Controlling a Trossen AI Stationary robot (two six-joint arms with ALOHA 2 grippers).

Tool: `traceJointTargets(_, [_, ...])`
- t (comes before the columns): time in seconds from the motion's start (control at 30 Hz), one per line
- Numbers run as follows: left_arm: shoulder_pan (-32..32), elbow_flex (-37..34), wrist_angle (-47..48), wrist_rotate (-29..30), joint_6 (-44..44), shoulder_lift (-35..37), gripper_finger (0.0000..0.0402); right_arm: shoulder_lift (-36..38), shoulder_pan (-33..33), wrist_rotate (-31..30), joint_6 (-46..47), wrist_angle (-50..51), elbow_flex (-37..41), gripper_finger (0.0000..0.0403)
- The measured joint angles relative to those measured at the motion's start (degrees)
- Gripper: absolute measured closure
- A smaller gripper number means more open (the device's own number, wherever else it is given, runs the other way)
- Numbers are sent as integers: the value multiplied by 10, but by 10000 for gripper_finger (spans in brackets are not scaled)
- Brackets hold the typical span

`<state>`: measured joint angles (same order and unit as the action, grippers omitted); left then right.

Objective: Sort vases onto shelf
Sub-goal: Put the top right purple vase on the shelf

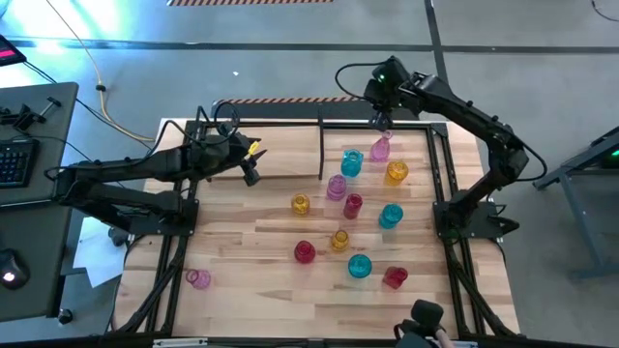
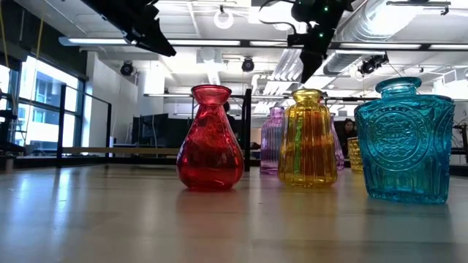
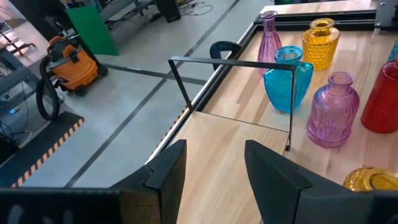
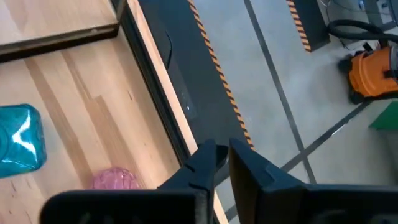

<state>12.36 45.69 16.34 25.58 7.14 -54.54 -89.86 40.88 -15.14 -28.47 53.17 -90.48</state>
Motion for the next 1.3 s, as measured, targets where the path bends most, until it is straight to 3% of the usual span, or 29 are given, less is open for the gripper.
traceJointTargets(0.13, [0, 0, 0, 0, 0, 0, 245, -2, 2, 0, 25, 15, 0, 319])
traceJointTargets(0.33, [0, 0, 2, 0, -1, 0, 245, -2, 8, 2, 68, 23, 0, 210])
traceJointTargets(0.47, [0, 0, 9, 0, -14, 0, 245, -2, 7, -1, 84, 45, 0, 169])
traceJointTargets(0.67, [0, 0, 18, 0, -24, 0, 245, -2, 7, -22, 95, 85, 14, 164])
traceJointTargets(0.87, [0, 0, 18, 0, -26, 0, 245, -2, 9, 11, 110, 106, 77, 164])
traceJointTargets(1.03, [0, 0, 15, 0, -25, 0, 245, -2, 9, 13, 125, 101, 84, 164])
traceJointTargets(1.17, [0, 0, 15, 0, -26, 0, 245, -2, 9, 71, 181, 104, 72, 165])
traceJointTargets(1.3, [0, 0, 15, 1, -37, 0, 245, -2, 12, 78, 249, 113, 72, 165])
